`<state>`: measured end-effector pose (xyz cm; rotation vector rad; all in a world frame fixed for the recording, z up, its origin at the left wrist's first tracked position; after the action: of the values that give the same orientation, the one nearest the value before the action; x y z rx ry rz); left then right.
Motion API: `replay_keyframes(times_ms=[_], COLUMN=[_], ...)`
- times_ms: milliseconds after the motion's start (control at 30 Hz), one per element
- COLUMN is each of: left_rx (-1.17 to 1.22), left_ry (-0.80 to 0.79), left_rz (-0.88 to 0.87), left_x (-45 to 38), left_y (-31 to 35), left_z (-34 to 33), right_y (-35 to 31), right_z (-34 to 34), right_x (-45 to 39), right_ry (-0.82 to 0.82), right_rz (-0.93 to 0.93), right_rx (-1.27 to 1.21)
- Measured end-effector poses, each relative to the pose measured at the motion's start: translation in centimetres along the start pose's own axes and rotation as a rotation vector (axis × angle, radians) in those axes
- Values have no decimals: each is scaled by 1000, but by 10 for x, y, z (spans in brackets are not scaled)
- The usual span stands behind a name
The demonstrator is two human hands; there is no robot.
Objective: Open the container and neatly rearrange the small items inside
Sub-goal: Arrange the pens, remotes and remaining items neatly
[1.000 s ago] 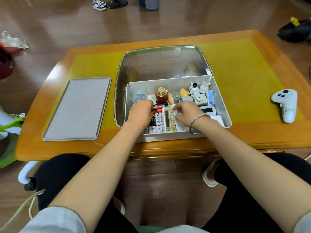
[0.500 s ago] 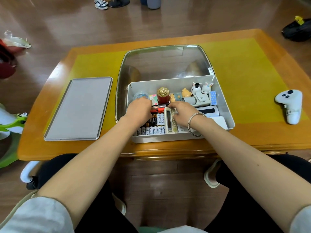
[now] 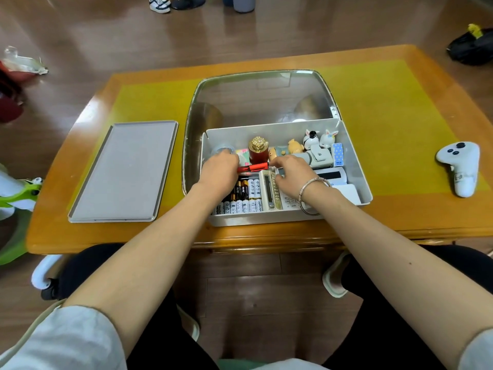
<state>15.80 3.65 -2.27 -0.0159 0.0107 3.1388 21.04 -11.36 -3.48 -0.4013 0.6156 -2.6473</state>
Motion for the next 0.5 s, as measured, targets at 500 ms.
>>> replay_keyframes(times_ms=[500], left_rx=[-8], left_ry=[3], left_rz=[51], left_x=[24], left_y=[13], left_z=[-7], right_y=[-13], right_z=[2], right_x=[-8], right_ry=[39], right_rz=[-42], right_rx=[68])
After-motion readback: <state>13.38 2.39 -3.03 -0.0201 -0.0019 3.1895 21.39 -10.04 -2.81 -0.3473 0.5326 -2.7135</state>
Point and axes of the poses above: each hand's wrist, its own x-axis away from the middle knuckle, its own z-axis out of the back of the hand, y = z × x, the point moved 5 cm from there along -x, towards the middle knuckle, and after that the axes turned 11 degrees about -z, right-handed, at the moved point
